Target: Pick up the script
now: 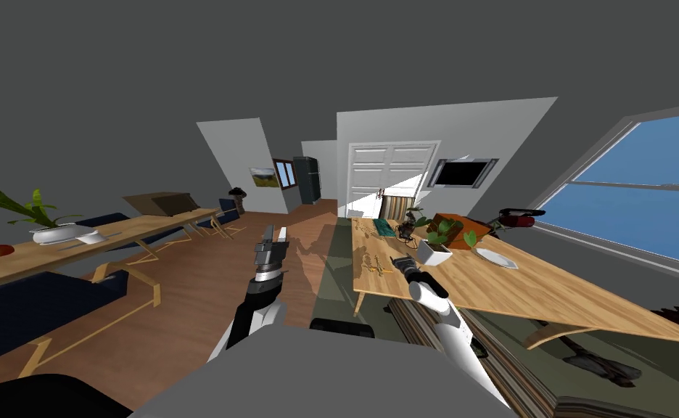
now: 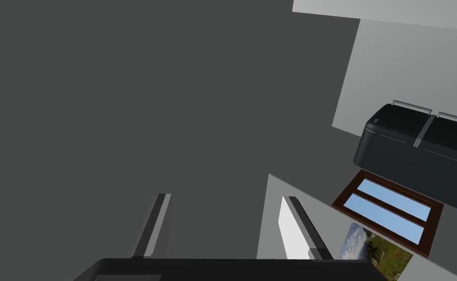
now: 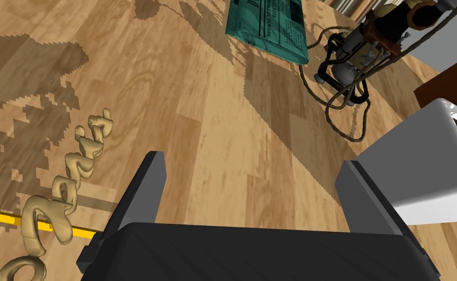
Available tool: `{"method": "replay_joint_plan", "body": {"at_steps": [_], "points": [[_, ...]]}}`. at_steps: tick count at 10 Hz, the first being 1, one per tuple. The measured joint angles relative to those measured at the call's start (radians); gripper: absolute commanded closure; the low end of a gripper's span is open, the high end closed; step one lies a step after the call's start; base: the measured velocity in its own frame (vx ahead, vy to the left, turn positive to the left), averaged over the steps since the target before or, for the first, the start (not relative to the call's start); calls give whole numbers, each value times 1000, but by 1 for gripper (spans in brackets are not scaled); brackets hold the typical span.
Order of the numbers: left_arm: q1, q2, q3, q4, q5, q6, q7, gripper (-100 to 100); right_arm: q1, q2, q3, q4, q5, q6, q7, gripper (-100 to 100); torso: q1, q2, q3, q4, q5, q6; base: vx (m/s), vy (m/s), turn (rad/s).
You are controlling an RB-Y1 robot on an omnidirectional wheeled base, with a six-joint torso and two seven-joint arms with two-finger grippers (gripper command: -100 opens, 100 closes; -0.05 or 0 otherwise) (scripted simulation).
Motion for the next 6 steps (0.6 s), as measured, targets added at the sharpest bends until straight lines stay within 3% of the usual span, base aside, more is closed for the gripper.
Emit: {"method": "replay_joint_plan", "body": {"at_steps": [6], "points": [[0, 0, 0, 0, 0, 0, 0, 0, -83, -35, -18, 161, -86, 126, -89, -100, 0, 0, 0, 0, 0, 0, 17, 63, -37]]}}
